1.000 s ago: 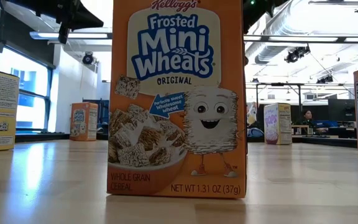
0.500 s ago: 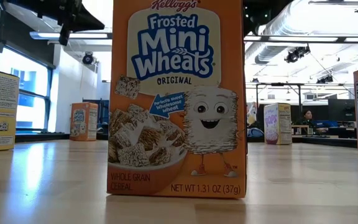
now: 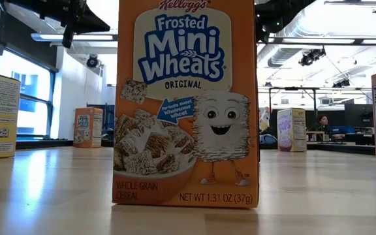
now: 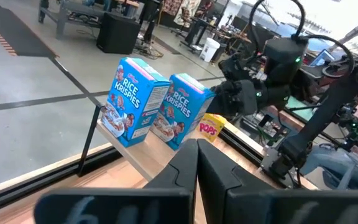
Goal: Stack cereal on shelf
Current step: Put the right blue cereal box on the shelf aligned with the blue cereal box, then put the blue cereal box on the shelf aligned with the blue cereal boxes
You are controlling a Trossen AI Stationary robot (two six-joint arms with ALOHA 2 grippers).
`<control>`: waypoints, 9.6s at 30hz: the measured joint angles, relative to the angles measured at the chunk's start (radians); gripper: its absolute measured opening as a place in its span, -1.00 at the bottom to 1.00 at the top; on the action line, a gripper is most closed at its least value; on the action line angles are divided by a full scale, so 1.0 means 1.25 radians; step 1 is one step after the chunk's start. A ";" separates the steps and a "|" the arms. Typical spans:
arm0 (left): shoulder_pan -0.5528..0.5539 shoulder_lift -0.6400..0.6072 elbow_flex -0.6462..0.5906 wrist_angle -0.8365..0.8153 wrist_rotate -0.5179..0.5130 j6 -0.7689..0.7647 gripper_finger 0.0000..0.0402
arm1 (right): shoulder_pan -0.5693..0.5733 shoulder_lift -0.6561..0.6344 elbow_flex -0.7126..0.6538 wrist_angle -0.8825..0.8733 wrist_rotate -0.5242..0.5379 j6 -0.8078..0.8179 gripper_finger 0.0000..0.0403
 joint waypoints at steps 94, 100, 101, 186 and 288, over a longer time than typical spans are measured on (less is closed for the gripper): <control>0.000 0.063 0.000 0.000 0.000 0.023 -1.00 | -0.020 0.109 0.082 0.019 0.013 -0.290 -0.93; 0.000 0.063 0.000 0.000 0.000 0.023 -1.00 | -0.020 0.109 0.082 0.033 0.011 -0.292 -0.93; 0.000 0.063 0.000 0.000 0.000 0.023 -1.00 | -0.020 0.109 0.082 0.031 0.011 -0.299 -0.93; -1.149 0.839 0.702 -0.963 0.079 -0.557 0.38 | -0.157 -0.691 -0.396 -0.248 -0.360 -0.497 -1.00; -1.176 0.828 0.581 -0.814 0.191 -0.585 0.55 | -0.156 -0.691 -0.396 -0.248 -0.378 -0.487 -1.00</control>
